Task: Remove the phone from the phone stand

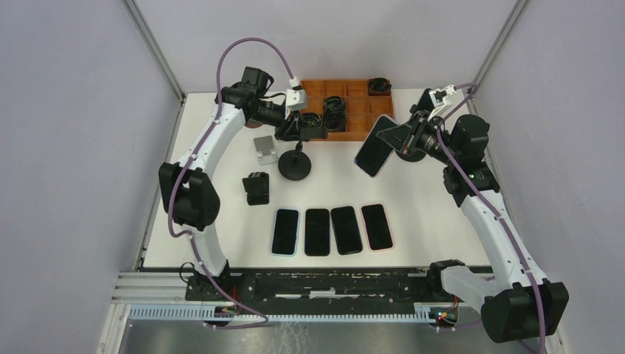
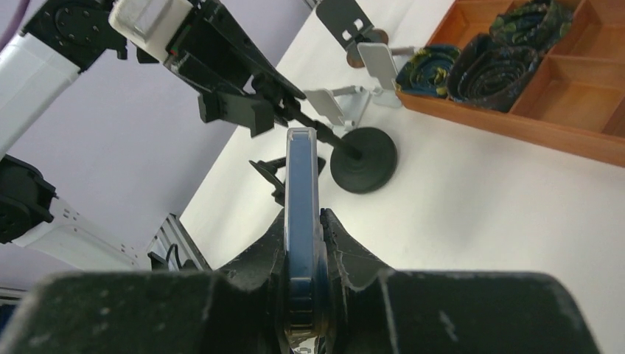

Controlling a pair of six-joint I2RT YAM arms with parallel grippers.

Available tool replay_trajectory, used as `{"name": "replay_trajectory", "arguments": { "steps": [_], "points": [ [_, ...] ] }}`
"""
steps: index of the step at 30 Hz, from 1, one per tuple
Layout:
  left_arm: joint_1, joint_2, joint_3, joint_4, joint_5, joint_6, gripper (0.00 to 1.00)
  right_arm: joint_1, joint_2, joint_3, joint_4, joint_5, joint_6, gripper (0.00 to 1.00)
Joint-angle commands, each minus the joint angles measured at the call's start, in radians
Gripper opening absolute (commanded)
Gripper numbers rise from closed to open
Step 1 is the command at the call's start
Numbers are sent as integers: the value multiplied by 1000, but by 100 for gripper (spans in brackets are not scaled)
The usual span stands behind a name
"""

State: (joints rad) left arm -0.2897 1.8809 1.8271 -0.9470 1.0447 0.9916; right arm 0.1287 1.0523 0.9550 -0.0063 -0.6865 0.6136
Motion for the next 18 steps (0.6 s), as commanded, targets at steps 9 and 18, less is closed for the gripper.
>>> {"name": "replay_trajectory", "arguments": {
  "steps": [9,18],
  "points": [
    [68,19,9,165,170,-57,16,106,207,39,-80,78,-159,0],
    [71,-9,-118,417,204,-248,14,142,303,19,-35,88,-150,0]
  ]
}}
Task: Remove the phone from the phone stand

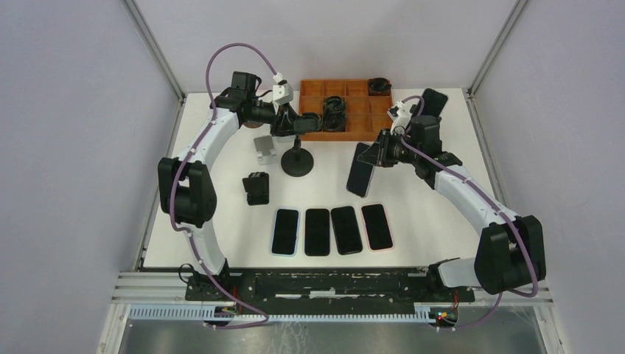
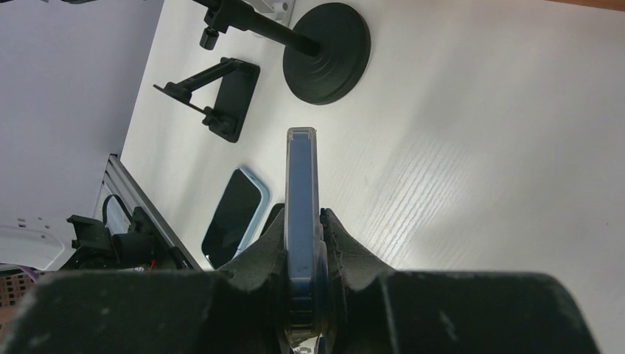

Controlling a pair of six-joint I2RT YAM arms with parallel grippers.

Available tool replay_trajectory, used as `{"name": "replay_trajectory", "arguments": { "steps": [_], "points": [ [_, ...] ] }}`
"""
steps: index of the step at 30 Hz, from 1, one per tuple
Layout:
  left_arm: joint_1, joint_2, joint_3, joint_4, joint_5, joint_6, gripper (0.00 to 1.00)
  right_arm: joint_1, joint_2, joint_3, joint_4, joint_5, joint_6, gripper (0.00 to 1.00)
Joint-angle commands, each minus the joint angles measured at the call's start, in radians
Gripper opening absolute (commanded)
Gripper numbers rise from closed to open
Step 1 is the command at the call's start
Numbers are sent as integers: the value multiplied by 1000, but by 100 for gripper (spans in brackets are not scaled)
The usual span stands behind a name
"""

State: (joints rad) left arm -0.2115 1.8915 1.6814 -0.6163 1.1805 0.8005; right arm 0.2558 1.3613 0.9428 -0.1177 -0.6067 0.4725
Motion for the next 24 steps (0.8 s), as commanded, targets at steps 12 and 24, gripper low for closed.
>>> {"name": "replay_trajectory", "arguments": {
  "steps": [12,24],
  "points": [
    [21,-33,82,-72,-97,128,100,75,136,93,90,-22,-40,0],
    [64,-212,73,-151,-325,-76,100,101,478,394,-23,-79,-136,0]
  ]
}}
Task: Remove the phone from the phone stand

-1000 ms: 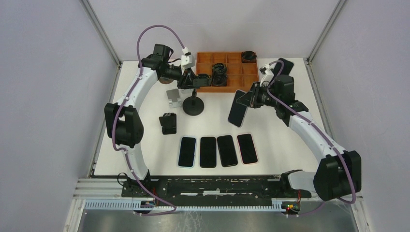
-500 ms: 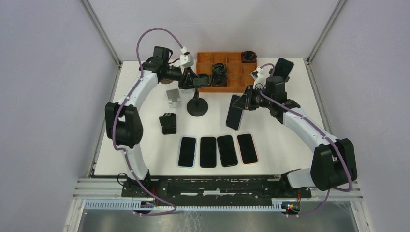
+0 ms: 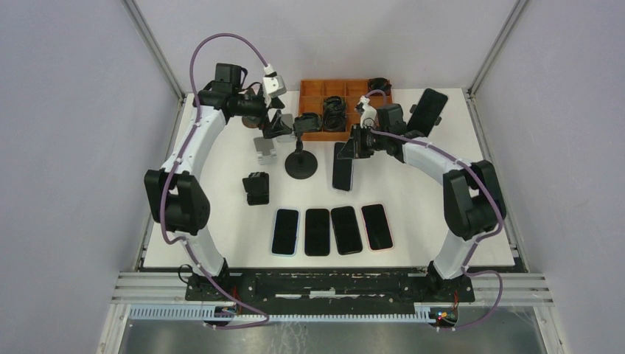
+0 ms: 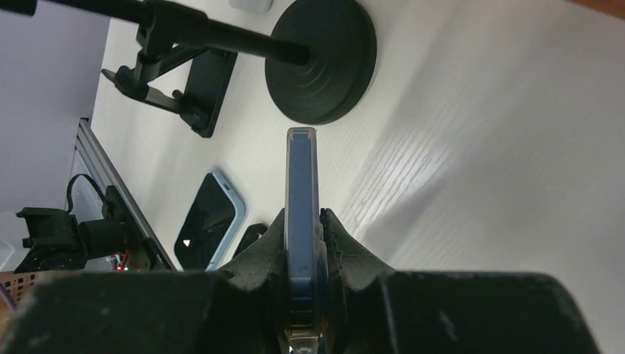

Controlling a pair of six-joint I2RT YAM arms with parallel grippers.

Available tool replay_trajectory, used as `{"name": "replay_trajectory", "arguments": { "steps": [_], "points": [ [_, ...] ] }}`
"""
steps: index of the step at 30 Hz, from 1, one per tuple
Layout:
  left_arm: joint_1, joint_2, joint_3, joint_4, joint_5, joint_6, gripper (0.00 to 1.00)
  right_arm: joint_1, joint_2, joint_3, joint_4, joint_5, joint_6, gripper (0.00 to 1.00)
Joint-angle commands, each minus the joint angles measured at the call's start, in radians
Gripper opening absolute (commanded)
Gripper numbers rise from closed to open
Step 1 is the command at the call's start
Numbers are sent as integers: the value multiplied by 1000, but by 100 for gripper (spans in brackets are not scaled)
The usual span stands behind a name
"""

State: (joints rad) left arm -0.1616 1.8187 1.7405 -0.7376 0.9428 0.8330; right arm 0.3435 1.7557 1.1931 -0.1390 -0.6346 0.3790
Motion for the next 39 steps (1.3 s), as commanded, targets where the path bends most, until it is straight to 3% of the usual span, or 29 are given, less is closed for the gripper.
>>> {"name": "replay_trajectory", "arguments": {
  "steps": [1,5,9,12,20,26,30,34,39],
  "points": [
    [15,-162,10,-29,-118,-139,100,14,119,172,-3,-72,-44,0],
    [38,-230,17,-14,-207,-398,100,14,245,249,-18,-119,-42,0],
    [42,-300,8,-27,-349,-530,100,21,315,247,10,-171,-23,0],
    [43,-356,-10,-30,-425,-561,100,36,338,247,3,-181,-31,0],
    [43,-438,-76,-34,-447,-569,100,56,347,156,37,-201,-38,0],
    [43,-492,-138,-33,-491,-559,100,52,351,130,2,-120,-75,0],
    [43,-528,-162,-33,-515,-556,100,38,347,132,5,-47,-66,8],
    [43,-544,-180,-42,-523,-550,100,35,327,125,26,43,-61,30],
    [43,-547,-187,-61,-532,-542,100,34,310,148,-12,123,-83,40]
  ]
}}
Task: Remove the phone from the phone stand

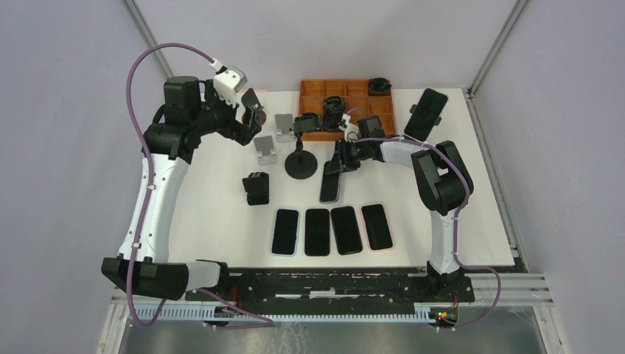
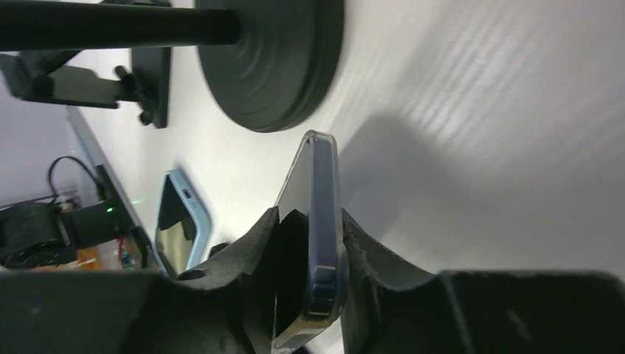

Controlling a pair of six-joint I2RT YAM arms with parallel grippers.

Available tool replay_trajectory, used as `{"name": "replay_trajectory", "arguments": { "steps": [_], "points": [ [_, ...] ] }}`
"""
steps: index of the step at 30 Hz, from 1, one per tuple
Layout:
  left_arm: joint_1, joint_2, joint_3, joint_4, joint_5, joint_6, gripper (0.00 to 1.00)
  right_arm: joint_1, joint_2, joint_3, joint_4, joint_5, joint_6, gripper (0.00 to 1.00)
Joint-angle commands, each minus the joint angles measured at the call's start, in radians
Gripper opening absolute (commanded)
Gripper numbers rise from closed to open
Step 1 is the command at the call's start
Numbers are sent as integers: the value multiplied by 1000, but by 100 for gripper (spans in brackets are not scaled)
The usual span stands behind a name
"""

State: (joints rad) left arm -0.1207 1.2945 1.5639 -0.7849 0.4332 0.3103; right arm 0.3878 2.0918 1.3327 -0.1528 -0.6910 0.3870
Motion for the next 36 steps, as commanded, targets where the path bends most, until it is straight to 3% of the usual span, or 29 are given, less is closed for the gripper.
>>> {"name": "replay_trajectory", "arguments": {
  "steps": [1,12,15,22,28,36],
  "points": [
    [3,-25,-15,-14,-25,-18,100,-11,-38,0,7,197,-92,43],
    [3,-26,-36,-16,-31,-22,100,-18,-135,15,1,271,-88,66],
    [2,-35,-40,-17,-32,-22,100,-18,-220,-13,23,291,-78,76],
    [3,-40,-40,-64,-35,-30,100,-26,-496,1,-48,427,-89,88],
    [3,-35,-33,-194,-32,34,100,-160,-665,65,-129,543,-57,98],
    [3,-42,-2,-306,13,92,100,-341,-806,5,-136,765,-8,98]
  ]
}}
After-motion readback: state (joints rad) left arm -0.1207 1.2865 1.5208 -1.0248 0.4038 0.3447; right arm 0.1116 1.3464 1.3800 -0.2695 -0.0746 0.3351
